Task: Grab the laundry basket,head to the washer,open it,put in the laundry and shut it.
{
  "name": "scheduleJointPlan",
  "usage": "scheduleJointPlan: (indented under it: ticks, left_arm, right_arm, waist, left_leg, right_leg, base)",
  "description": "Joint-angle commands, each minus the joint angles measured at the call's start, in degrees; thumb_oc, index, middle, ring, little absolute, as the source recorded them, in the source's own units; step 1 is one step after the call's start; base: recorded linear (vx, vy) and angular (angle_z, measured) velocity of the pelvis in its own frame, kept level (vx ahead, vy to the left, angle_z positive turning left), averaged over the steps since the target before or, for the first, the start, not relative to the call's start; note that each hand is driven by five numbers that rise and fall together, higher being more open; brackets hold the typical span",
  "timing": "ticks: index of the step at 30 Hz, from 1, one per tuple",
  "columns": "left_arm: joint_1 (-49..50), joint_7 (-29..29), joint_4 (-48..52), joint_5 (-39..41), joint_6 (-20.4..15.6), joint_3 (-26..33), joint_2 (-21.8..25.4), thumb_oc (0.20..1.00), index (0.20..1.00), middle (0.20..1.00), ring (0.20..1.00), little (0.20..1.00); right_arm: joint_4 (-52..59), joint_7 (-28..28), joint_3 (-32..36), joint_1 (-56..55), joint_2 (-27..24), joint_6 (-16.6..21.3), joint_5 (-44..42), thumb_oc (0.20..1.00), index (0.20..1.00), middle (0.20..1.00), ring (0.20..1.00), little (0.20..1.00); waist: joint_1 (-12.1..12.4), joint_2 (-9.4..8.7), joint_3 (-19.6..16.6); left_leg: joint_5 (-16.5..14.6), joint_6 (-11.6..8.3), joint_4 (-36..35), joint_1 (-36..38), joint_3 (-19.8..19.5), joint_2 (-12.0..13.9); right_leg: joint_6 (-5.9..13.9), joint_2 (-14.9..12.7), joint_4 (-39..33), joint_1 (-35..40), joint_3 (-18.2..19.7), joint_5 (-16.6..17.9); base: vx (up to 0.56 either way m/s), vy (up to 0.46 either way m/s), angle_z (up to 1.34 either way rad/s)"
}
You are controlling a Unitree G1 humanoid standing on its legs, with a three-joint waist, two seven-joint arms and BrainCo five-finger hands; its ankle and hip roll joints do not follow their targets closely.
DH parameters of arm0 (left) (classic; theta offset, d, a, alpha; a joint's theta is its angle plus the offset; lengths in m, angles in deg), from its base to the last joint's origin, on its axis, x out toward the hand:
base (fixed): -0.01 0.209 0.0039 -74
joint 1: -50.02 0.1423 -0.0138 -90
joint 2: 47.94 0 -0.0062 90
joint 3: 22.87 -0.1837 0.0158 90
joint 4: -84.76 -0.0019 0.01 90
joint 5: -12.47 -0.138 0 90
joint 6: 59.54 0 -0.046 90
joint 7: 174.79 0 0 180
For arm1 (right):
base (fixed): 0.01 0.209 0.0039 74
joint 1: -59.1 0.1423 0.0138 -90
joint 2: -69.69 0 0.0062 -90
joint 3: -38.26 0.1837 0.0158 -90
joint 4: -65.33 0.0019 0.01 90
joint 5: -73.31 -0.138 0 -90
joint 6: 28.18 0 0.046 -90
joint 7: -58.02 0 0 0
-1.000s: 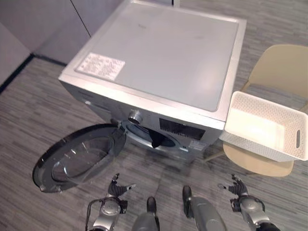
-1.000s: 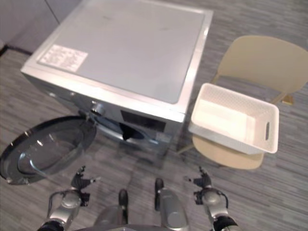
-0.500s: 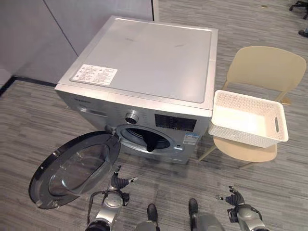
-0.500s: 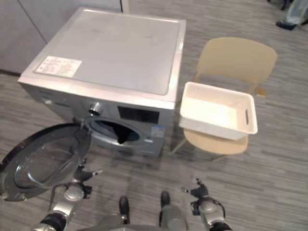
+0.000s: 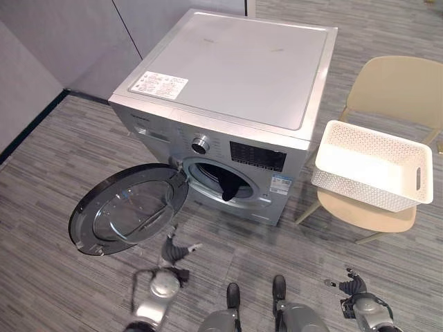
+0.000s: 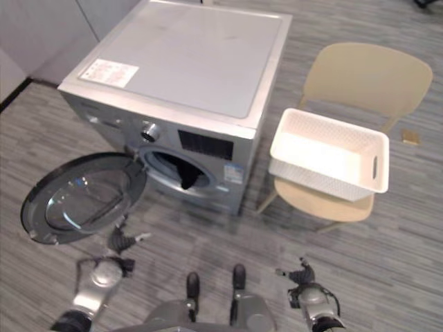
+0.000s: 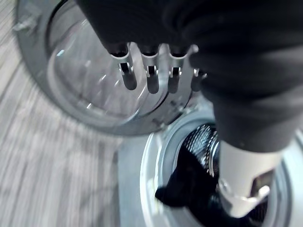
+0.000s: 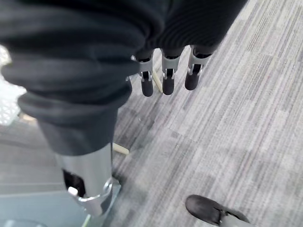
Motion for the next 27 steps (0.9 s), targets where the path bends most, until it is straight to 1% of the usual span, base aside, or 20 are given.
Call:
scheduleJointPlan:
  ticks: [1, 5, 6, 7, 8, 9, 11, 13, 14, 15, 16, 19, 22, 23, 24, 25, 26, 27]
  left_arm:
    - [-5.03, -3.15, -1.77, -9.86, 0.53, 3.64, 6.48, 1.0, 1.0, 1.0, 1.0, 1.0]
    - [-11.96, -4.46, -4.1, -15.39, 3.28, 4.48, 13.39, 1.0, 1.0, 1.0, 1.0, 1.0]
    - [-15.65, -5.08, -8.53, -16.14, 4.73, 4.71, 15.85, 1.0, 1.0, 1.0, 1.0, 1.0]
    - [-15.86, -5.13, -8.7, -16.1, 4.66, 4.56, 15.87, 1.0, 1.0, 1.0, 1.0, 1.0]
    - [-22.34, -5.46, -17.94, -15.9, 6.01, 2.92, 19.54, 1.0, 1.0, 1.0, 1.0, 1.0]
    - [-22.58, -5.5, -18.12, -15.85, 5.94, 2.74, 19.55, 1.0, 1.0, 1.0, 1.0, 1.0]
    - [-27.04, -4.62, -25.0, -14.37, 6.1, 0.91, 22.49, 1.0, 1.0, 1.0, 1.0, 1.0]
    - [-29.76, -3.34, -29.65, -13.92, 6.18, -0.56, 25.18, 1.0, 1.0, 1.0, 1.0, 1.0]
    - [-31.01, -2.56, -32.11, -14.12, 6.08, -1.82, 26.38, 1.0, 1.0, 1.0, 1.0, 1.0]
    - [-32.42, -1.1, -35.6, -12.85, 5.62, -1.86, 28.26, 1.0, 1.0, 1.0, 1.0, 1.0]
    - [-32.5, -1.1, -35.65, -12.83, 5.59, -1.92, 28.27, 1.0, 1.0, 1.0, 1.0, 1.0]
    - [-33.75, 0.02, -39.67, -13.65, 5.41, -3.15, 30.64, 1.0, 1.0, 1.0, 1.0, 1.0]
    - [-33.96, 0.76, -40.93, -11.81, 5.38, -2.21, 30.64, 1.0, 1.0, 1.0, 1.0, 1.0]
    - [-32.55, 1.43, -41.28, -9.89, 5.44, -0.76, 29.52, 1.0, 1.0, 1.0, 1.0, 1.0]
    - [-32.47, 1.43, -41.24, -9.89, 5.45, -0.69, 29.52, 1.0, 1.0, 1.0, 1.0, 1.0]
    - [-30.85, 2.26, -41.51, -8.93, 5.17, -0.12, 27.99, 1.0, 1.0, 1.0, 1.0, 1.0]
    - [-30.81, 2.26, -41.49, -8.94, 5.17, -0.08, 27.99, 1.0, 1.0, 1.0, 1.0, 1.0]
    - [-27.99, 2.45, -40.55, -6.93, 4.8, 1.56, 24.76, 1.0, 1.0, 1.0, 1.0, 1.0]
  right_arm:
    - [1.55, 0.87, -0.93, -0.31, -0.85, 1.66, 1.49, 1.0, 1.0, 1.0, 1.0, 1.0]
    - [2.79, 2.18, -1.3, -0.8, -1.97, 1.18, 2.29, 1.0, 1.0, 1.0, 1.0, 1.0]
    - [3.33, 2.86, -2.0, -1.0, -2.09, 0.9, 2.62, 1.0, 1.0, 1.0, 1.0, 1.0]
    - [3.33, 2.86, -1.93, -0.96, -2.05, 0.89, 2.62, 1.0, 1.0, 1.0, 1.0, 1.0]
    - [2.78, 3.29, -3.6, -0.16, -2.12, 0.73, 2.71, 1.0, 1.0, 1.0, 1.0, 1.0]
    - [2.75, 3.28, -3.52, -0.12, -2.08, 0.74, 2.71, 1.0, 1.0, 1.0, 1.0, 1.0]
    - [2.57, 3.5, -5.09, 1.13, -2.25, 0.73, 2.38, 1.0, 1.0, 1.0, 1.0, 1.0]
    - [2.12, 3.74, -6.17, 2.0, -2.58, 0.66, 1.95, 1.0, 1.0, 1.0, 1.0, 1.0]
    - [1.98, 3.96, -6.69, 2.61, -2.79, 0.8, 1.75, 1.0, 1.0, 1.0, 1.0, 1.0]
    - [1.94, 4.19, -7.42, 3.32, -3.36, 0.85, 1.48, 1.0, 1.0, 1.0, 1.0, 1.0]
    - [1.93, 4.19, -7.4, 3.34, -3.33, 0.86, 1.48, 1.0, 1.0, 1.0, 1.0, 1.0]
    - [2.01, 4.29, -8.42, 4.03, -3.59, 1.05, 1.17, 1.0, 1.0, 1.0, 1.0, 1.0]
    - [2.07, 4.19, -8.95, 4.47, -3.74, 1.28, 0.77, 1.0, 1.0, 1.0, 1.0, 1.0]
    - [1.79, 4.11, -8.87, 4.59, -3.38, 1.11, 0.51, 1.0, 1.0, 1.0, 1.0, 1.0]
    - [1.78, 4.11, -8.91, 4.6, -3.4, 1.12, 0.51, 1.0, 1.0, 1.0, 1.0, 1.0]
    - [1.05, 4.06, -8.87, 4.9, -3.07, 1.02, 0.44, 1.0, 1.0, 1.0, 1.0, 1.0]
    - [1.05, 4.06, -8.89, 4.91, -3.08, 1.02, 0.44, 1.0, 1.0, 1.0, 1.0, 1.0]
    - [0.76, 4.04, -8.66, 5.03, -2.86, 0.88, 0.83, 1.0, 1.0, 1.0, 1.0, 1.0]
  waist:
    - [-0.43, -4.46, -2.73]
    - [-1.05, -4.64, -2.94]
    - [-1.41, -4.73, -2.97]
    - [-1.35, -4.76, -2.97]
    - [-1.79, -4.81, -2.72]
    - [-1.68, -4.85, -2.74]
    - [-1.76, -5.1, -1.82]
    - [-1.77, -5.24, -0.97]
    - [-1.66, -5.49, -0.43]
    - [-1.76, -5.86, 0.51]
    - [-1.72, -5.88, 0.45]
    - [-1.78, -6.84, 1.69]
    - [-1.62, -7.76, 2.87]
    - [-1.49, -7.93, 3.3]
    - [-1.54, -7.91, 3.28]
    - [-1.26, -8.03, 3.33]
    - [-1.27, -8.02, 3.34]
    - [-0.8, -8.04, 3.06]
  left_leg:
    - [-1.85, -0.41, 2.14, -3.17, 1.32, -2.74]
    - [-2.47, -0.27, 2.33, -3.35, 1.61, -2.78]
    - [-2.72, -0.14, 2.62, -3.87, 1.9, -2.81]
    - [-2.74, -0.14, 2.67, -3.95, 1.91, -2.82]
    - [-2.96, 0.03, 3.06, -5.22, 2.34, -2.9]
    - [-2.98, 0.03, 3.12, -5.34, 2.38, -2.89]
    - [-3.15, 0.32, 4.03, -7.03, 2.53, -2.99]
    - [-3.1, 0.58, 4.43, -8.31, 2.68, -3.06]
    - [-3.04, 0.67, 4.59, -9.04, 2.92, -3.08]
    - [-2.76, 0.81, 4.86, -10.4, 3.1, -3.07]
    - [-2.77, 0.81, 4.91, -10.51, 3.13, -3.07]
    - [-2.49, 0.88, 5.26, -12.19, 3.28, -2.98]
    - [-2.34, 0.96, 5.69, -13.53, 3.0, -2.97]
    - [-2.24, 0.91, 5.65, -13.84, 2.82, -2.84]
    - [-2.25, 0.91, 5.67, -13.86, 2.81, -2.84]
    - [-2.31, 0.84, 5.69, -13.7, 2.83, -2.9]
    - [-2.31, 0.84, 5.68, -13.68, 2.83, -2.9]
    - [-2.63, 0.89, 5.44, -13.02, 2.97, -2.99]
  right_leg:
    - [3.59, -3.14, -3.84, 6.42, 1.73, -4.52]
    - [4.09, -3.66, -3.47, 6.07, 1.95, -4.42]
    - [4.29, -3.93, -3.11, 5.47, 2.2, -4.33]
    - [4.3, -3.94, -3.07, 5.39, 2.21, -4.35]
    - [4.58, -4.23, -2.46, 3.79, 2.75, -4.1]
    - [4.58, -4.23, -2.39, 3.66, 2.79, -4.12]
    - [4.84, -4.39, -1.57, 1.76, 3.49, -3.74]
    - [5.08, -4.4, -0.9, -0.12, 4.07, -3.2]
    - [5.22, -4.34, -0.53, -1.2, 4.52, -2.88]
    - [5.45, -4.32, -0.14, -2.82, 5.02, -2.17]
    - [5.45, -4.32, -0.1, -2.94, 5.05, -2.18]
    - [5.57, -4.13, 0.1, -4.63, 5.22, -1.46]
    - [5.75, -4.08, 0.16, -5.62, 5.01, -1.01]
    - [5.87, -4.04, 0.37, -6.09, 4.88, -0.83]
    - [5.87, -4.04, 0.38, -6.11, 4.86, -0.84]
    - [5.93, -4.03, 0.41, -5.83, 4.81, -0.98]
    - [5.93, -4.03, 0.41, -5.81, 4.82, -0.98]
    - [5.81, -4.14, 0.46, -5.38, 4.79, -1.26]
  base:
    - [0.11, 0.102, -0.01]
    - [0.09, 0.096, 0.02]
    - [0.07, 0.073, 0.02]
    - [0.08, 0.115, -0.03]
    - [0.04, 0.068, -0.05]
    - [0.03, 0.088, -0.08]
    - [-0.03, 0.052, -0.04]
    - [-0.03, 0.071, -0.17]
    - [-0.02, 0.1, -0.31]
    - [-0.02, 0.077, -0.24]
    - [-0.02, 0.065, -0.19]
    - [-0.01, 0.045, -0.15]
    - [0.0, 0.024, 0.0]
    - [-0.01, 0.013, 0.06]
    - [0.0, 0.006, 0.07]
    - [0.01, 0.001, 0.05]
    - [0.0, 0.0, 0.0]
    - [0.0, 0.0, 0.0]
